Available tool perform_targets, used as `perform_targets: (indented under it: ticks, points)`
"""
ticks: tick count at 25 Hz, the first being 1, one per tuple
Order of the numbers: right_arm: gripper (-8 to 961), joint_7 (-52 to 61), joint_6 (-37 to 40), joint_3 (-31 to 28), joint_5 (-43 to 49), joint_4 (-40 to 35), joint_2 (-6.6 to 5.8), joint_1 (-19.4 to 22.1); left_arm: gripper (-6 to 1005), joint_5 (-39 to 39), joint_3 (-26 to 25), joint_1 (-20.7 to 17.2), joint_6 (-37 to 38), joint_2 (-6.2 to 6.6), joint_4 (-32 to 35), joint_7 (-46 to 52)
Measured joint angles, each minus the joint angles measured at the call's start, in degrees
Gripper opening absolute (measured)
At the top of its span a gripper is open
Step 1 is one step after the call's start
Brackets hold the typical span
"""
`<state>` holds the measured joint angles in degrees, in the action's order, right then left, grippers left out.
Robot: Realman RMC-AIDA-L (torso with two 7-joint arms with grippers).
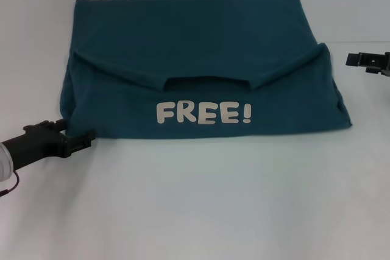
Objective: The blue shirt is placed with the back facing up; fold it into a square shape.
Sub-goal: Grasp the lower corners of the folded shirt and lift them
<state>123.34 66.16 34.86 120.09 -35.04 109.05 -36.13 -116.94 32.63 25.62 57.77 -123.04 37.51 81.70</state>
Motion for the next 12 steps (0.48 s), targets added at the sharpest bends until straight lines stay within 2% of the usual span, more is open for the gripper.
perform_targets:
  ticks: [5, 12]
  points:
    - [749, -0.03, -0.02, -0.26, -0.03, -0.02, 0.35, 0.42, 787, -0.04, 1.48, 0.05, -2.83, -0.22, 0.02, -0.05]
    - [748, -0.37, -0.10, -0.72, -0.04, -0.04, 0.59, 0.69, 782, -0.04, 2.21, 0.26, -2.58, -0.27, 0.02, -0.26]
